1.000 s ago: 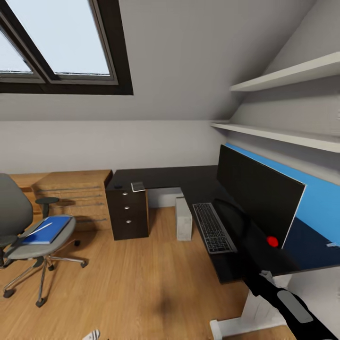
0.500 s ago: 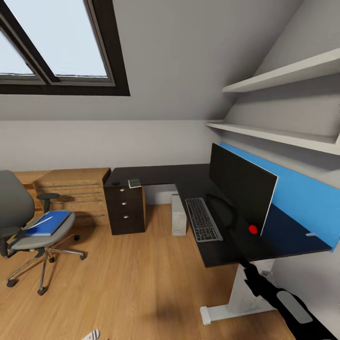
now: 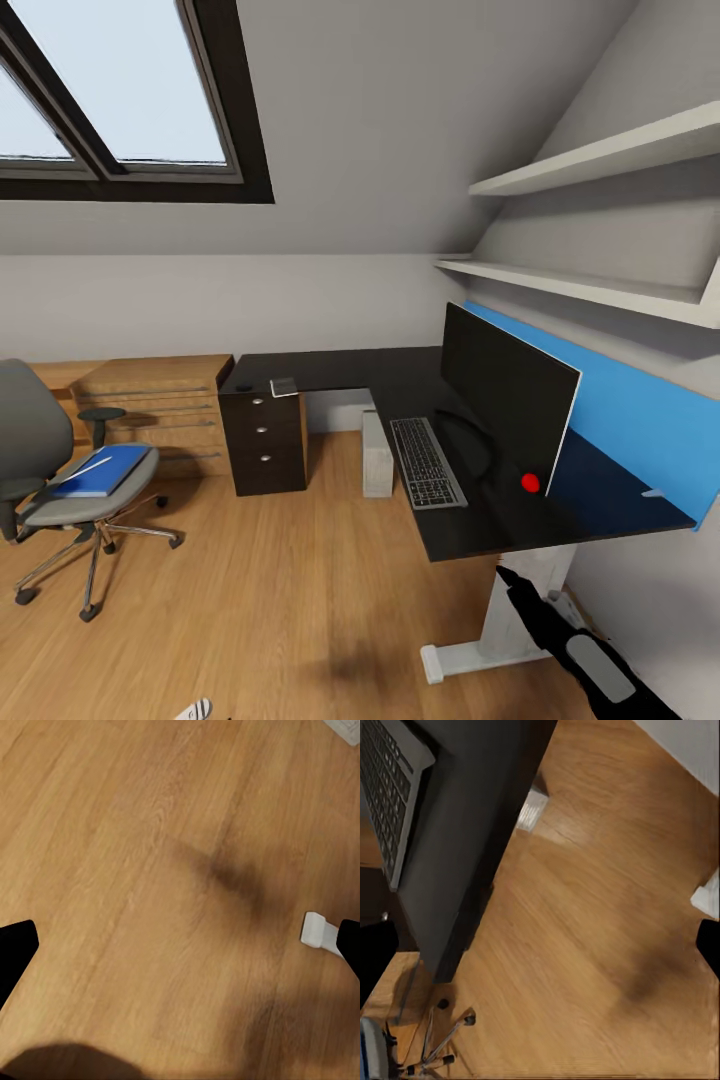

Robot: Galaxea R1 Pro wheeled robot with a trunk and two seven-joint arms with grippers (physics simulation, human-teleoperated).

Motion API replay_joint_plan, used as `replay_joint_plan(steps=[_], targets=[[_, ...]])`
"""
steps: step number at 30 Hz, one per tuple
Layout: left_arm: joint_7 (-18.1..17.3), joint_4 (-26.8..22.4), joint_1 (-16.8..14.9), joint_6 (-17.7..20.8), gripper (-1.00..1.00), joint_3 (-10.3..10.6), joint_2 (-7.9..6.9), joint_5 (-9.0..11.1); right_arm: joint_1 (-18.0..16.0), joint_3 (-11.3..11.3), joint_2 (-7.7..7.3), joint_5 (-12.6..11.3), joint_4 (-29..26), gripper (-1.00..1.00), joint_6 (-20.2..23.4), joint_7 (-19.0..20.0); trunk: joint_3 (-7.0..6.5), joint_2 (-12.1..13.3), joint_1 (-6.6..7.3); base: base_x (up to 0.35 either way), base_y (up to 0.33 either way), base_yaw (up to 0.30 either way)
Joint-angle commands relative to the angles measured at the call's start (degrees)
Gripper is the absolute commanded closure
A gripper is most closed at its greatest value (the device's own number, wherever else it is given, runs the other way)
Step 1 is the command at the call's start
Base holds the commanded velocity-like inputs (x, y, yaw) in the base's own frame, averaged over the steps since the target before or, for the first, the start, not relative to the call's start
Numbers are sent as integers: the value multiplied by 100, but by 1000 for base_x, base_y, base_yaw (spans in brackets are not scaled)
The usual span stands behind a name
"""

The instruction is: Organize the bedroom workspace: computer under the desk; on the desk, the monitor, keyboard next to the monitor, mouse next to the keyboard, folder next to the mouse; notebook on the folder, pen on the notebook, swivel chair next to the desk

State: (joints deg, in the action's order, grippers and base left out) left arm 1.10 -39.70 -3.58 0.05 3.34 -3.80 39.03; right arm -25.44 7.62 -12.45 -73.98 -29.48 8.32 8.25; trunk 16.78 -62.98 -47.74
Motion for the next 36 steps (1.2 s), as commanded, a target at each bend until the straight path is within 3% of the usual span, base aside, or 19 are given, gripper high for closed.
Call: replay_joint_plan(steps=[1,6,10,11,18,25,36], targets=[[12,-5,-2,1,-100,27,-7,58,-5,75,14,56,111,-100,-43,10,7,-5,0,-3,-3,0],[10,-3,-2,3,-100,28,-7,60,-5,428,183,760,694,-100,-451,10,7,-5,0,-2,-1,0],[10,-3,-2,5,-100,32,-7,60,-5,717,402,1435,1056,-100,-1039,-1,7,-5,0,0,0,0],[11,-3,-2,8,-100,33,-7,60,-5,841,524,1772,1255,-100,-1385,-26,7,-5,0,0,0,0],[13,10,-2,17,-100,35,-7,65,-5,1133,800,2778,2067,-100,-2261,-205,-65,156,87,0,0,0],[13,214,-2,15,-100,39,-3,44,-5,1215,859,3155,2391,-100,-2647,-281,-191,436,241,0,0,0],[13,294,-2,12,-100,40,-3,41,-5,1219,866,3213,2473,-100,-2744,-301,-388,878,483,0,0,0]])
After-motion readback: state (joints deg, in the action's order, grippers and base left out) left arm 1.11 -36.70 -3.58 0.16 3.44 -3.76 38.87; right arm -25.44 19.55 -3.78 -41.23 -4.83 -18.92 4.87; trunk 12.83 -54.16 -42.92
